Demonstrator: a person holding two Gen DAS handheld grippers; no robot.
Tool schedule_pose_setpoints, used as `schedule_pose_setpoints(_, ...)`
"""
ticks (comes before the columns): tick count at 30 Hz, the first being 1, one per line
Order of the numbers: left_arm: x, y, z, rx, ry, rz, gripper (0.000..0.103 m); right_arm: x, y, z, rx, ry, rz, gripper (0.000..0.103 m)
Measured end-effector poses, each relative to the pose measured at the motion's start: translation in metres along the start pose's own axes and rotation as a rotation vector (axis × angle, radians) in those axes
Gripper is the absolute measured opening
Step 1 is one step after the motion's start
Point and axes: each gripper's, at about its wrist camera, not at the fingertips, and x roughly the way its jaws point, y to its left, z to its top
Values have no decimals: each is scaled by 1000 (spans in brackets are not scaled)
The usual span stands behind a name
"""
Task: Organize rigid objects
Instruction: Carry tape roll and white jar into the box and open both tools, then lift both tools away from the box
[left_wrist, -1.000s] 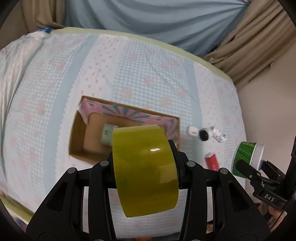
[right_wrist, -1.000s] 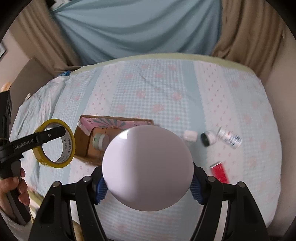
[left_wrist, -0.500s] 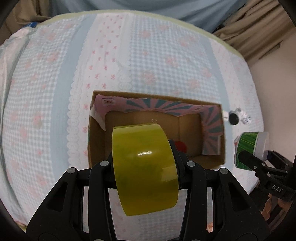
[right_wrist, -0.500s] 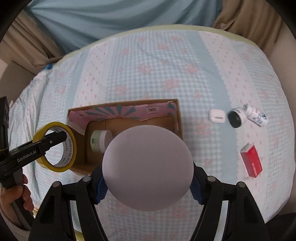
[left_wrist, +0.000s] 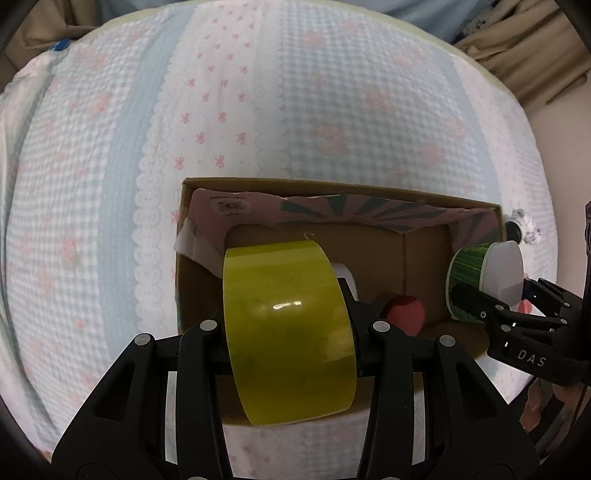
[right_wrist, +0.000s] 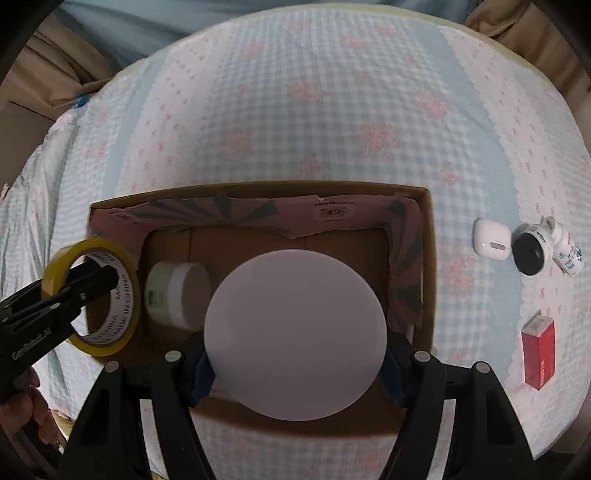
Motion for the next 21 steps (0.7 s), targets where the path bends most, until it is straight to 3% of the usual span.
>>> schedule_pose_setpoints(5,14,-3,5,32,23,39,38,16,-6,9,22,17,5,68)
schedule_pose_setpoints(7,19,-7,5,43,56,19,42,19,-9,12,34,30,16,70)
schedule_pose_setpoints(8,20,-9,3,40,69,2,73,19,-10,13,38,36,30,83)
schedule_pose_setpoints(9,18,-12,2,43,62,1,99,17,-10,14,36,33,42,103)
schedule_pose_setpoints(10,13,-14,1,50,33,3,103,13,-11,16,30,20,58,103)
schedule_pose_setpoints(14,5,-22,-7,71,6,14,103,1,-14,18,0,-25,61,103)
schedule_pose_setpoints(21,-5,-22,-15,73,0,32,103,-7,-14,8,17,-28,46,103)
